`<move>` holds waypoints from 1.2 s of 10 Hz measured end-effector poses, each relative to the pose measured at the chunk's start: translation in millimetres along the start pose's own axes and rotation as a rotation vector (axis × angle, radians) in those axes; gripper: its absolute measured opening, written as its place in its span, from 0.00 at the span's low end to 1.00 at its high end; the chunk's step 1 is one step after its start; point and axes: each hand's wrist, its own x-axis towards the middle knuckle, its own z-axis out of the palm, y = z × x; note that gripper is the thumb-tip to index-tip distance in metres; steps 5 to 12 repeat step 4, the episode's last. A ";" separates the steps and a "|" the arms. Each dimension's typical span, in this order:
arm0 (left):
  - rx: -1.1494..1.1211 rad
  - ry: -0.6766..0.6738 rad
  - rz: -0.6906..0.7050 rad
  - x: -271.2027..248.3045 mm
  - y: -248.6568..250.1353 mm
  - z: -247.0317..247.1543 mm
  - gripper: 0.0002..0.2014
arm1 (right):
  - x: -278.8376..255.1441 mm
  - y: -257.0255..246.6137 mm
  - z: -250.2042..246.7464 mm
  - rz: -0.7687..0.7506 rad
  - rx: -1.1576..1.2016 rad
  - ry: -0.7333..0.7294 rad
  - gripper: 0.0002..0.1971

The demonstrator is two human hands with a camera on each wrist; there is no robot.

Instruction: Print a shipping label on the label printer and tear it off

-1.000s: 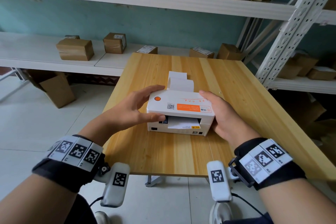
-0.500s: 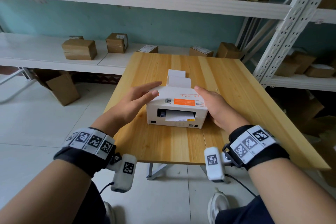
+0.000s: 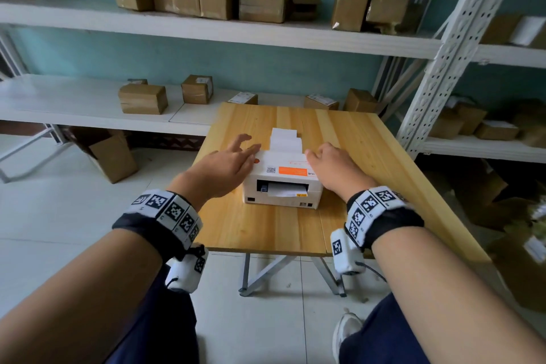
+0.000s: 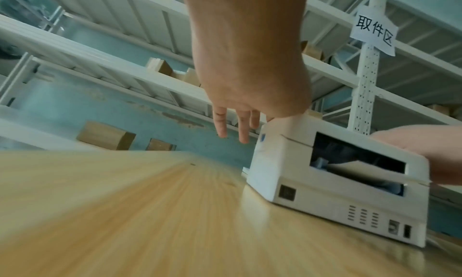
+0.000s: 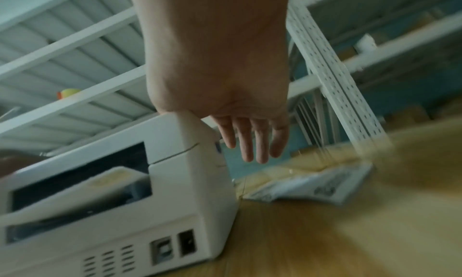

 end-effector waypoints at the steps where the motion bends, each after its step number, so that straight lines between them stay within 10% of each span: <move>1: 0.108 -0.025 -0.009 0.0 4.6 -7.1 0.28 | -0.7 -7.8 -8.5 -0.117 -0.306 0.035 0.23; 4: 0.143 -0.006 -0.178 -1.1 1.2 -23.3 0.39 | -9.6 -12.7 -36.1 -0.166 -0.710 0.065 0.22; 12: 0.143 -0.006 -0.178 -1.1 1.2 -23.3 0.39 | -9.6 -12.7 -36.1 -0.166 -0.710 0.065 0.22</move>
